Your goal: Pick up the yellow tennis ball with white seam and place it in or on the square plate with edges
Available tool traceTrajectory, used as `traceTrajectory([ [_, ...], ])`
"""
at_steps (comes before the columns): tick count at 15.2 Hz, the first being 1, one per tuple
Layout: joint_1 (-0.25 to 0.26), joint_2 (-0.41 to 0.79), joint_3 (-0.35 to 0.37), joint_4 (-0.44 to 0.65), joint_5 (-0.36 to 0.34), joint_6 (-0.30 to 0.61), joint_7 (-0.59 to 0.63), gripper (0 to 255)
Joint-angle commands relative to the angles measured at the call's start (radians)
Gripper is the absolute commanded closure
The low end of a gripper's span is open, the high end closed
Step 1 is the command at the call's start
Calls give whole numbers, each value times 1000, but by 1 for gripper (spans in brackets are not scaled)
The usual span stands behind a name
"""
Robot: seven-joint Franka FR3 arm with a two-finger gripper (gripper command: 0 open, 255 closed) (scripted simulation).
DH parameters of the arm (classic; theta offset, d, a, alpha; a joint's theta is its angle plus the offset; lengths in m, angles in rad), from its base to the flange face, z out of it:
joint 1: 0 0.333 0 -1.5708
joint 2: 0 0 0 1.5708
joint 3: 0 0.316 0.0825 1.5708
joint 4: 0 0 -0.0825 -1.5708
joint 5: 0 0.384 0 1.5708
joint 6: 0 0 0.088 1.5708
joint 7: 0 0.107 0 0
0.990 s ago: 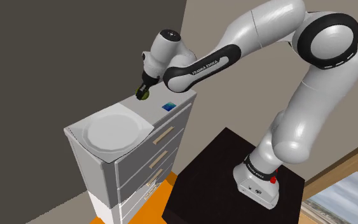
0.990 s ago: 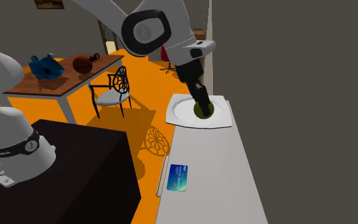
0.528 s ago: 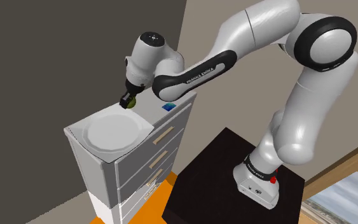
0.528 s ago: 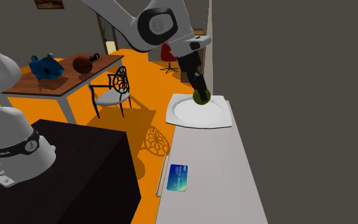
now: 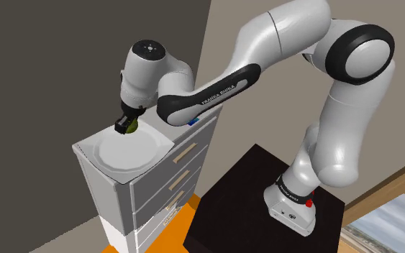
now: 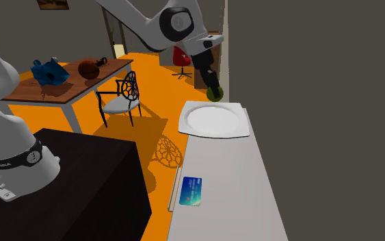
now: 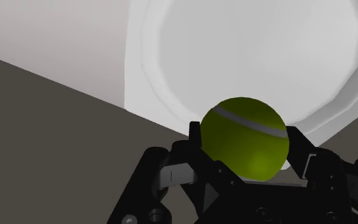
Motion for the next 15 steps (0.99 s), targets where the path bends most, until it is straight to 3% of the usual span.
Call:
traceTrajectory([
  [1, 8, 17, -3, 1, -15, 12, 20, 255],
  [15, 31, 109, -42, -22, -103, 117, 108, 255],
])
